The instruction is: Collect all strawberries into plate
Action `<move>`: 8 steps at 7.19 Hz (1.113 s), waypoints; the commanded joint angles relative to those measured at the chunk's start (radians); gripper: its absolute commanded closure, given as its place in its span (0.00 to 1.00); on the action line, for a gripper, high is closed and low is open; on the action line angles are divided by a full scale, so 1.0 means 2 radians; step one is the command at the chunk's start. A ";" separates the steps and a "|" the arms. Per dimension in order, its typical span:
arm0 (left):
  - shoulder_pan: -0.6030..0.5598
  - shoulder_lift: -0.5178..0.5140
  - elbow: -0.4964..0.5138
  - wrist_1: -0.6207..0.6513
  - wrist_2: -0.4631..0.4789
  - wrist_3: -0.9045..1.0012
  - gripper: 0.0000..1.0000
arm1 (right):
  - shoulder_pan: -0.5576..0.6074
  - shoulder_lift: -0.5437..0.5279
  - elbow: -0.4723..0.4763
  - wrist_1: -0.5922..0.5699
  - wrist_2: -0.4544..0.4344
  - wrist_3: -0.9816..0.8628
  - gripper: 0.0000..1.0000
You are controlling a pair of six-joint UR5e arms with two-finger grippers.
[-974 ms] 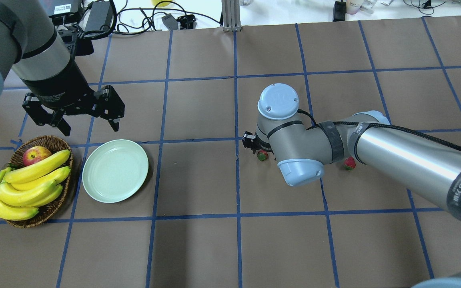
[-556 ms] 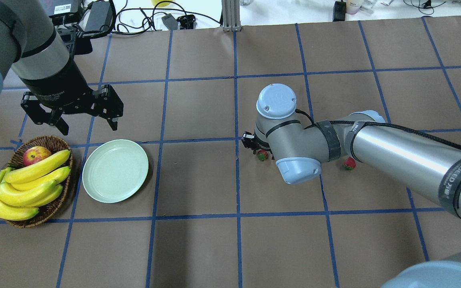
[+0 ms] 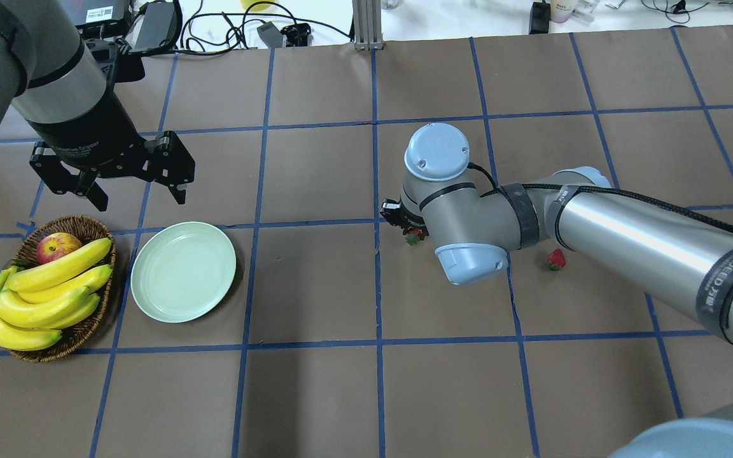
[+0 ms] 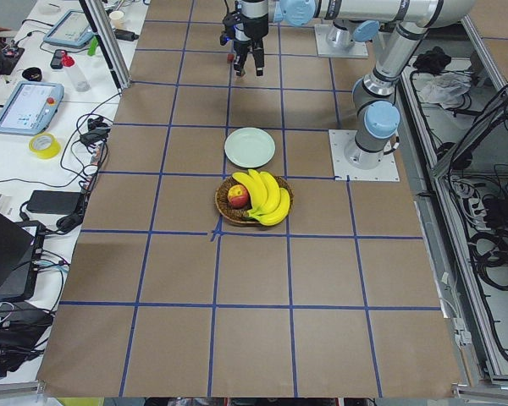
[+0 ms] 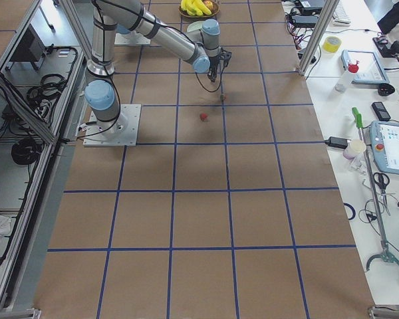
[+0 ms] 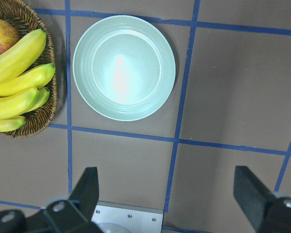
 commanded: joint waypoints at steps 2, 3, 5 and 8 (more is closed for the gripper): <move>0.001 0.000 -0.001 0.003 0.000 0.000 0.00 | 0.058 0.035 -0.052 -0.005 0.052 0.092 0.89; 0.001 -0.001 -0.001 0.009 0.002 0.000 0.00 | 0.084 0.067 -0.094 -0.006 0.053 0.128 0.87; 0.001 0.000 -0.001 0.014 0.000 0.000 0.00 | 0.098 0.083 -0.122 0.000 0.043 0.138 0.53; 0.002 -0.001 -0.005 0.027 0.006 0.011 0.00 | 0.097 0.062 -0.122 0.036 -0.002 0.098 0.00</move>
